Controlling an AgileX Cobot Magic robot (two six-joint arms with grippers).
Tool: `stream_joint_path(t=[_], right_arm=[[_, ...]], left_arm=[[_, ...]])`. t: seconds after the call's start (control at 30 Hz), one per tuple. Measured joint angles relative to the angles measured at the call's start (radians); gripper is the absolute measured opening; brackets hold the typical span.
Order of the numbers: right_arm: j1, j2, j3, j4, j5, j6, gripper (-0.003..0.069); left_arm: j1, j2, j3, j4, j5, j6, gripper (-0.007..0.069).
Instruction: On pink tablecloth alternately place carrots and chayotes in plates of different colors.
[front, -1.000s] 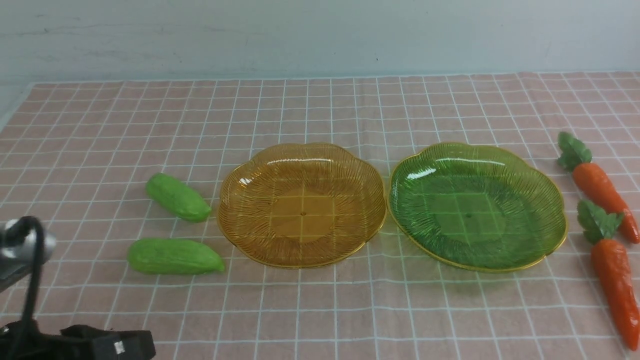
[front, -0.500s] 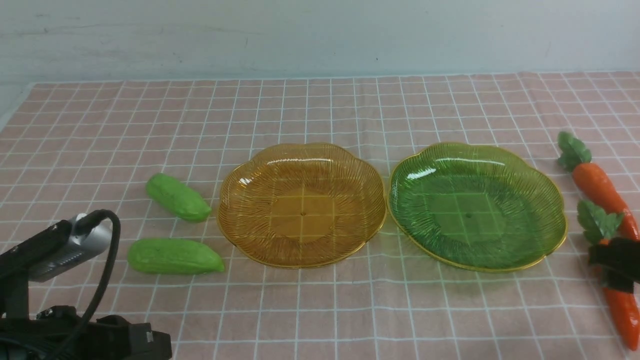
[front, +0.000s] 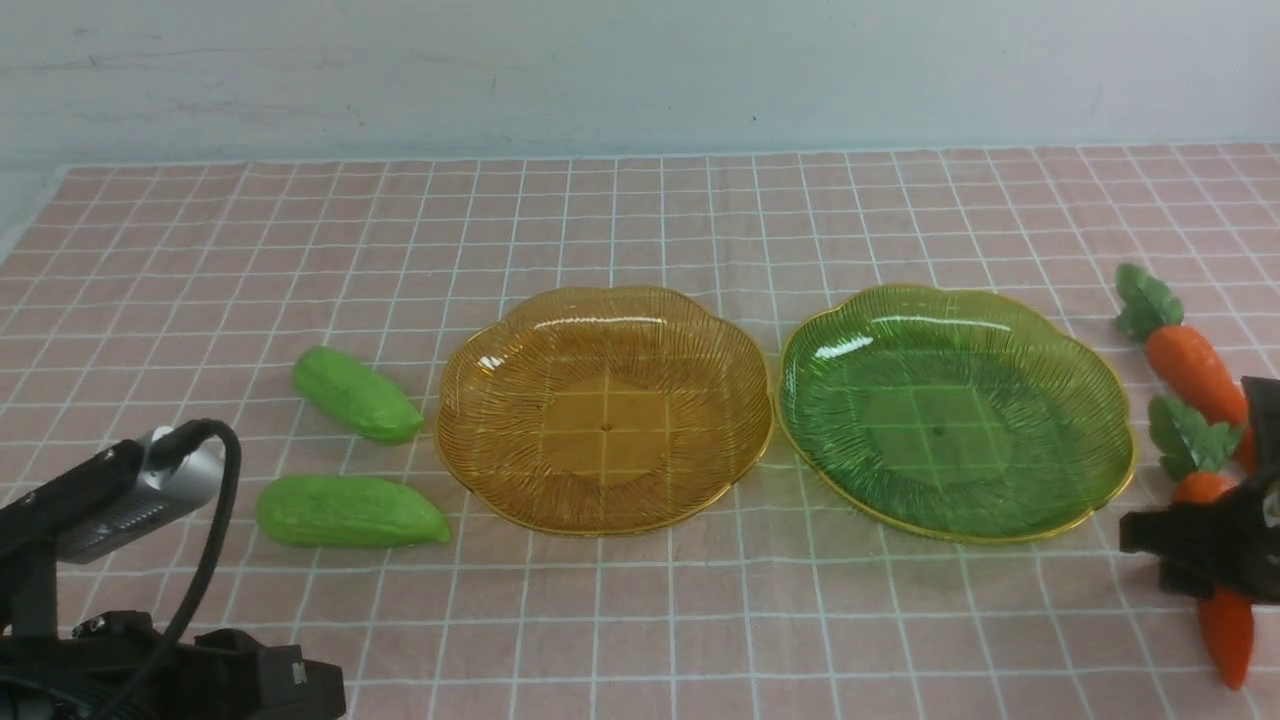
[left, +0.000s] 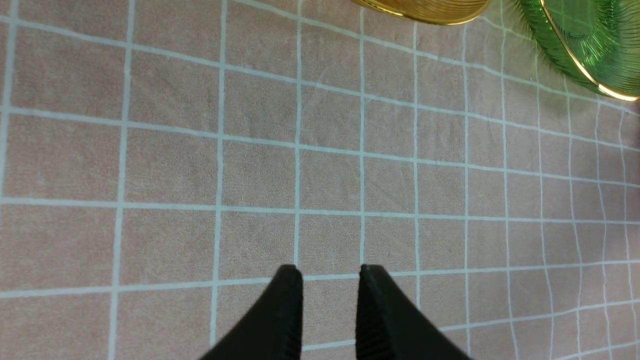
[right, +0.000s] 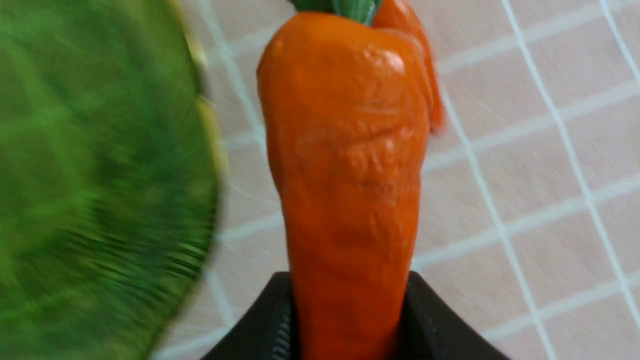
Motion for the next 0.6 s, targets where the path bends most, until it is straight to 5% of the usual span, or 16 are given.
stream_joint_path(t=[0.13, 0.37, 0.6], right_arm=[[0.088, 0.034, -0.068, 0.27, -0.148, -0.272, 0.0221], [0.186, 0.148, -0.069, 0.384, -0.258, -0.484, 0.0239], [0.195, 0.236, -0.126, 0.39, -0.276, -0.524, 0.0454]], left_arm=[[0.0, 0.0, 0.0, 0.0, 0.0, 0.0, 0.0148], [0.0, 0.0, 0.0, 0.0, 0.0, 0.0, 0.0148], [0.0, 0.0, 0.0, -0.001, 0.0, 0.0, 0.0148]])
